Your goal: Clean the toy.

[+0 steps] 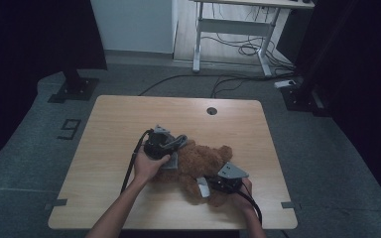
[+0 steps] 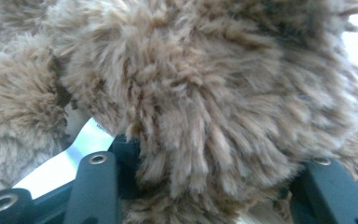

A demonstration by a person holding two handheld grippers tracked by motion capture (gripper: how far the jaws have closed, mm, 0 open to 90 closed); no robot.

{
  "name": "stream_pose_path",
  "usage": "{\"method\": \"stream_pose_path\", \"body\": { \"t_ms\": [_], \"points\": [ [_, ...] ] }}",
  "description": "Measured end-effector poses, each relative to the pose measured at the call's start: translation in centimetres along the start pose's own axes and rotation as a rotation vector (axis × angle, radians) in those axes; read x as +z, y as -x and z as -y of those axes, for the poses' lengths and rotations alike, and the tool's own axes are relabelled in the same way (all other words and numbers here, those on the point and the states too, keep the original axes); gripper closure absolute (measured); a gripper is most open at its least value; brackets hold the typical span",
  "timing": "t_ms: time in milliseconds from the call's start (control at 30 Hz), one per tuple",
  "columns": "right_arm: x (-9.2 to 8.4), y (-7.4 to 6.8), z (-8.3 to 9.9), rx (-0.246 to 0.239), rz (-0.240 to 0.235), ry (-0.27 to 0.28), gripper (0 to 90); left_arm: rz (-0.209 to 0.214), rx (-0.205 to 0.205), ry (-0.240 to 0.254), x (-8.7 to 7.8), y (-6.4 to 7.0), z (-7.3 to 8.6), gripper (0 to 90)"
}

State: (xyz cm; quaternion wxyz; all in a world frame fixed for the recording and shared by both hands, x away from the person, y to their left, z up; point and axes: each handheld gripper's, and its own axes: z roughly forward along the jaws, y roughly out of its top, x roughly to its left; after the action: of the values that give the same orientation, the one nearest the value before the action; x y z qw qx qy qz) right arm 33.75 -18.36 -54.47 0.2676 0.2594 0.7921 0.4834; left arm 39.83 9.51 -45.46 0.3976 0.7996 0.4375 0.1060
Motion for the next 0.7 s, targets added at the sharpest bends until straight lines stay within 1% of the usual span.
{"method": "stream_pose_path", "body": {
  "t_ms": [67, 133, 167, 200, 300, 333, 433, 467, 500, 567, 700],
  "points": [
    [0.1, -0.2, -0.1, 0.005, 0.005, -0.012, 39.3, -0.009, 0.017, 0.014, -0.1, 0.3, 0.9, 77.8],
    [-0.2, -0.4, -0.3, 0.01, 0.009, -0.031, 31.9, -0.007, 0.023, 0.045, -0.4, 0.4, 1.9, 78.0],
    [-0.3, -0.4, -0.4, 0.022, 0.002, -0.038, 28.0, -0.004, 0.019, 0.056, -0.5, 0.5, 2.3, 78.2],
    [-0.5, -0.4, -0.4, 0.033, -0.007, -0.04, 25.0, -0.003, 0.023, 0.068, -0.6, 0.5, 2.9, 78.3],
    [-1.1, -0.5, -0.5, 0.089, -0.017, -0.049, 15.5, -0.005, 0.028, 0.096, -1.0, 0.6, 4.0, 78.7],
    [-1.3, -0.6, -0.5, 0.098, -0.015, -0.049, 14.6, 0.002, 0.023, 0.105, -1.2, 0.6, 4.3, 78.8],
    [-2.2, -0.5, -0.6, 0.118, -0.035, -0.046, 13.2, 0.011, 0.021, 0.123, -1.5, 0.6, 4.9, 78.9],
    [-2.5, -0.3, -0.6, 0.13, -0.042, -0.038, 13.2, 0.02, 0.016, 0.131, -1.6, 0.8, 5.2, 78.9],
    [-3.1, 0.0, -0.6, 0.156, -0.048, -0.012, 13.2, 0.025, 0.015, 0.137, -1.6, 0.9, 5.3, 79.0],
    [-3.9, 0.5, -0.7, 0.191, -0.048, 0.027, 13.2, 0.028, 0.025, 0.15, -1.8, 1.3, 5.8, 79.0],
    [-5.1, 1.5, -1.3, 0.257, -0.06, 0.075, 12.7, 0.027, 0.044, 0.18, -2.1, 2.1, 6.7, 79.0]
  ]
}}
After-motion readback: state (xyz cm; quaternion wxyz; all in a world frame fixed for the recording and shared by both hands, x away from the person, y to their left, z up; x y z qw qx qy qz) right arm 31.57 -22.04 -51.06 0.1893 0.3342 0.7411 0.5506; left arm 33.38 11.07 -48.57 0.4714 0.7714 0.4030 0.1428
